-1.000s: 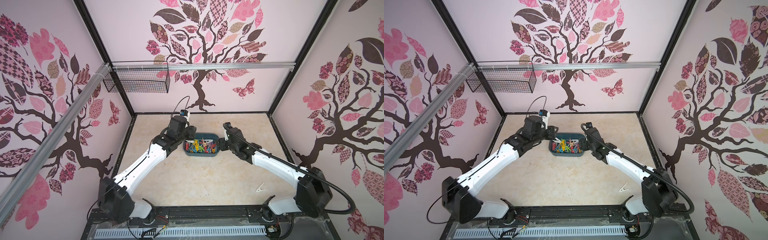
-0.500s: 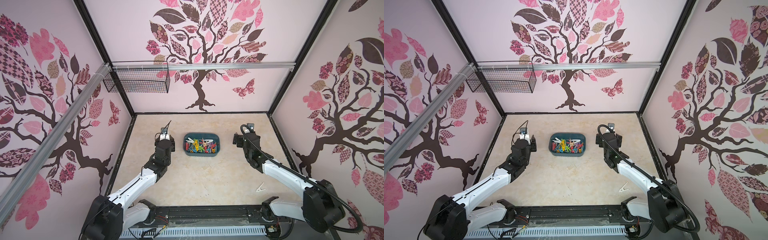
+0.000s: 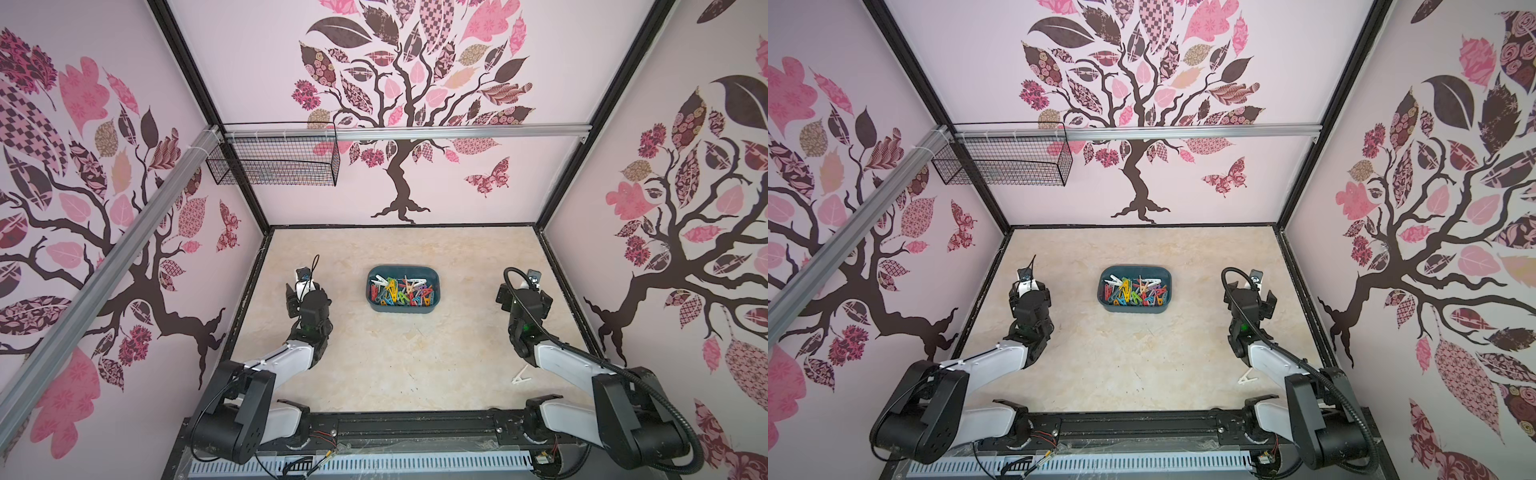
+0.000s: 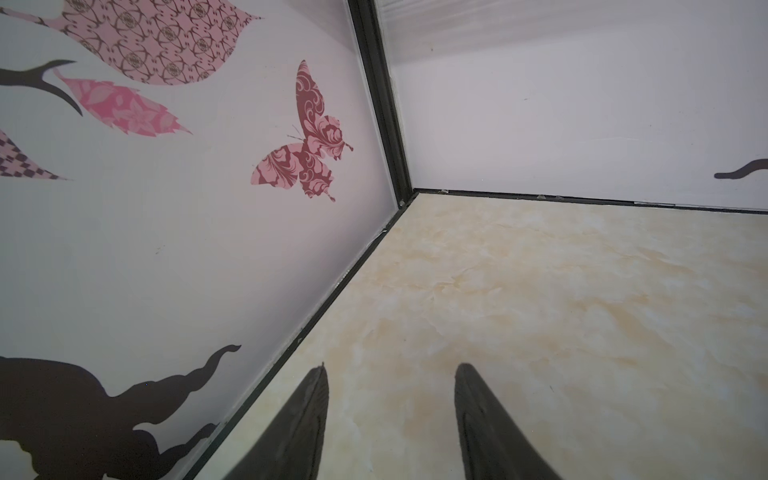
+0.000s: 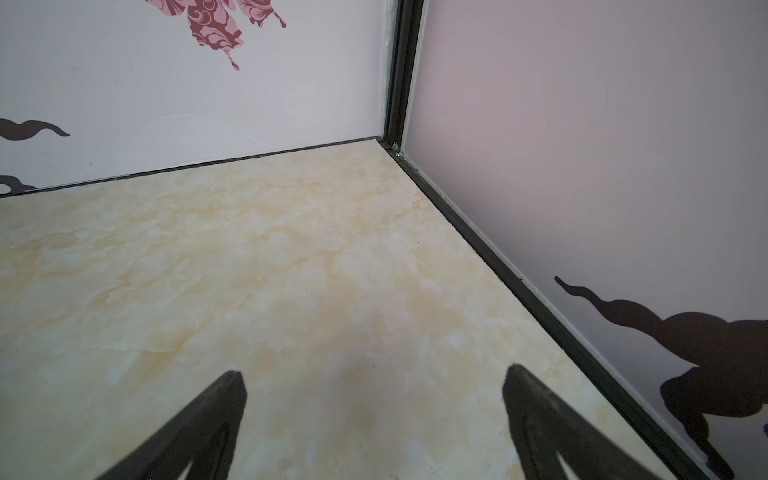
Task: Put the clothespins into the storage box
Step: Reset both arms
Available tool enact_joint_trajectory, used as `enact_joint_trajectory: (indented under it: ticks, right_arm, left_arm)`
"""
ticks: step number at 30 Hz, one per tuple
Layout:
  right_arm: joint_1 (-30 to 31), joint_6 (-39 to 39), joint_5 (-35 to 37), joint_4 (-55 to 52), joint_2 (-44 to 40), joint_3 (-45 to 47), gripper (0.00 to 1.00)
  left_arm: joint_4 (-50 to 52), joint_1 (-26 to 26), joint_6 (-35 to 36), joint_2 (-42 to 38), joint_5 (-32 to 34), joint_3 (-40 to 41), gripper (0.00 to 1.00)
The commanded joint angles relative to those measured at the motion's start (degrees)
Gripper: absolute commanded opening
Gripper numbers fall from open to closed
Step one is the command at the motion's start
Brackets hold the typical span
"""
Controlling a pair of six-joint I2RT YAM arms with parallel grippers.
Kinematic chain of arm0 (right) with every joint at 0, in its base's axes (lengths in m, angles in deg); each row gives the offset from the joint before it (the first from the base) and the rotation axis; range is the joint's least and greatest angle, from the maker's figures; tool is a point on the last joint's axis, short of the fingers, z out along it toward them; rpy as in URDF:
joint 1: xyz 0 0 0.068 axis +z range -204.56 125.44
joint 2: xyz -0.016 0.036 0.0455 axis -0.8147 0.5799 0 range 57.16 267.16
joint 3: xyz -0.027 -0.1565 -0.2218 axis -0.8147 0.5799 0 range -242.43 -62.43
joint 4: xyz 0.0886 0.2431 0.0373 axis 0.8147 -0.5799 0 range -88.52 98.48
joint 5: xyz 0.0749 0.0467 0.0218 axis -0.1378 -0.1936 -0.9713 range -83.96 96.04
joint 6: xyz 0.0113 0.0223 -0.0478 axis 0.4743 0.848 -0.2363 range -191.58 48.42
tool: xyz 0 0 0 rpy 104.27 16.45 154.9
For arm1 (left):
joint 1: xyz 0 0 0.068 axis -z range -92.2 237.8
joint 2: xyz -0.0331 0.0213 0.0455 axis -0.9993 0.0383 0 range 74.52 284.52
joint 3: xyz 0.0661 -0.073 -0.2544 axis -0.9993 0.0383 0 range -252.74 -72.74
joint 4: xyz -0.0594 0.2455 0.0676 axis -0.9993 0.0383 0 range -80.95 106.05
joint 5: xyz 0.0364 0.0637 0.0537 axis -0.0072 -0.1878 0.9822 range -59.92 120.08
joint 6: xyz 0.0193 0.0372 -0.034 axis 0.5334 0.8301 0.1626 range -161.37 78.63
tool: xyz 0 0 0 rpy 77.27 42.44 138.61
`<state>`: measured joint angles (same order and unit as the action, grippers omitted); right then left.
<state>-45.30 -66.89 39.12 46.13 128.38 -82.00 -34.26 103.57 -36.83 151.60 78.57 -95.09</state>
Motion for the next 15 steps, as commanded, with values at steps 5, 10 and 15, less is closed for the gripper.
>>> enact_joint_trajectory:
  ticks: [5, 10, 15]
  right_arm:
    - [-0.32, -0.44, -5.89, 19.39, 11.16, 1.53, 1.0]
    - [-2.15, -1.73, -11.87, 23.27, 13.68, 2.44, 1.0]
    - [-2.67, -2.51, -13.15, 36.12, 20.01, 5.51, 1.0]
  left_arm:
    - [-15.76, -1.33, -0.22, 6.75, -5.9, 5.56, 0.55]
    - [-19.46, -6.27, -2.76, 11.24, -14.99, 5.38, 0.55]
    - [-12.66, -9.15, -4.33, 10.32, -23.0, 3.08, 0.66]
